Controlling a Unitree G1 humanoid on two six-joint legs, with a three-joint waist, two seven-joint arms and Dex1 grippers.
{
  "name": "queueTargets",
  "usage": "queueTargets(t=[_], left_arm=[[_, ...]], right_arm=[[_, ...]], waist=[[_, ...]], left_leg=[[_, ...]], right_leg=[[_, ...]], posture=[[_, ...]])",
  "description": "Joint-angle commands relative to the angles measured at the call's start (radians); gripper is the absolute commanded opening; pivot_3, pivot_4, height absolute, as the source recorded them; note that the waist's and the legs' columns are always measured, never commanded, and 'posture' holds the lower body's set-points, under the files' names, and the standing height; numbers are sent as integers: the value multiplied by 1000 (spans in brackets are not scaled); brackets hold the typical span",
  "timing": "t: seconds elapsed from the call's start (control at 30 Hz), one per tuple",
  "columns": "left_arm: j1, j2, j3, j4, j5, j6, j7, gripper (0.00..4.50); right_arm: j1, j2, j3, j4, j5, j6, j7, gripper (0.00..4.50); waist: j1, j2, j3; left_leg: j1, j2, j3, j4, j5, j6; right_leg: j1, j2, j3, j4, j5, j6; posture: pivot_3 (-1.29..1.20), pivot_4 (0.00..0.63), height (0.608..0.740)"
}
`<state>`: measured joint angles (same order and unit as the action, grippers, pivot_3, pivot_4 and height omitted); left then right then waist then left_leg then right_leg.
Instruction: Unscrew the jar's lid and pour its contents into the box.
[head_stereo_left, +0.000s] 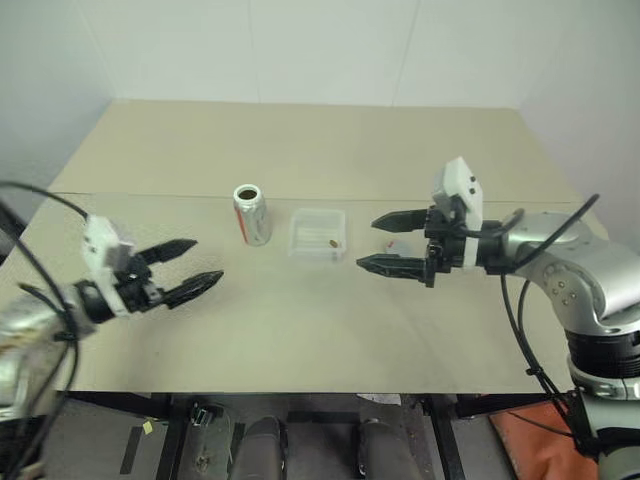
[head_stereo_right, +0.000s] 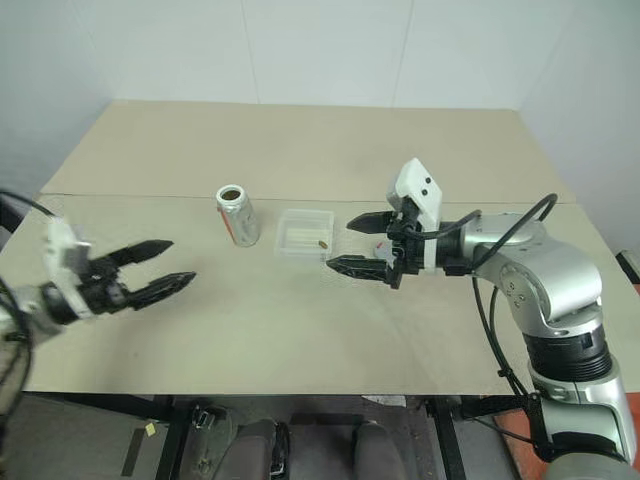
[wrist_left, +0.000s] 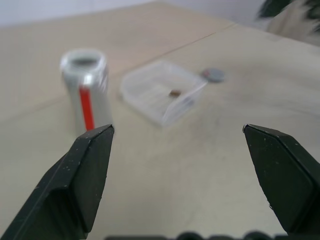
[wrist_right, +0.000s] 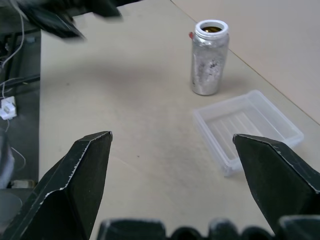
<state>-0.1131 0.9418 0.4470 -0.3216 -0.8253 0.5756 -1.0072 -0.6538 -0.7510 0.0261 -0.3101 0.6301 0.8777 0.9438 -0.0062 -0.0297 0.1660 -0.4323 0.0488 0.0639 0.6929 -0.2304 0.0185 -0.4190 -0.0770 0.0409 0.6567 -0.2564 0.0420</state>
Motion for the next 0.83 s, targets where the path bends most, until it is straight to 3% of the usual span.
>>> queueTargets(t=[0.03, 0.23, 0.83], left_arm=[[8, 53, 26, -75, -41, 5, -99, 4466], [-64, 42, 9, -59, -95, 29, -95, 4466], [-108, 29, -19, -18, -76, 19, -115, 4466]], right_arm=[[2, -36, -44, -12, -2, -39, 21, 4500], [11, -66, -47, -30, 7, -40, 31, 4500], [63, -81, -80, -100, 32, -26, -3, 4500]], waist=[[-4, 0, 0], [-7, 0, 0], [-7, 0, 0]], left_leg=[[0, 0, 1, -1, 0, 0], [1, 1, 5, -2, 0, 0], [1, 0, 6, -3, 0, 0]], right_leg=[[0, 0, 1, 0, 0, 0], [-1, 1, 1, 0, -1, -1], [-2, 1, 2, -1, -1, -1]], posture=[[0, 150, 740], [0, 150, 740], [0, 150, 740]])
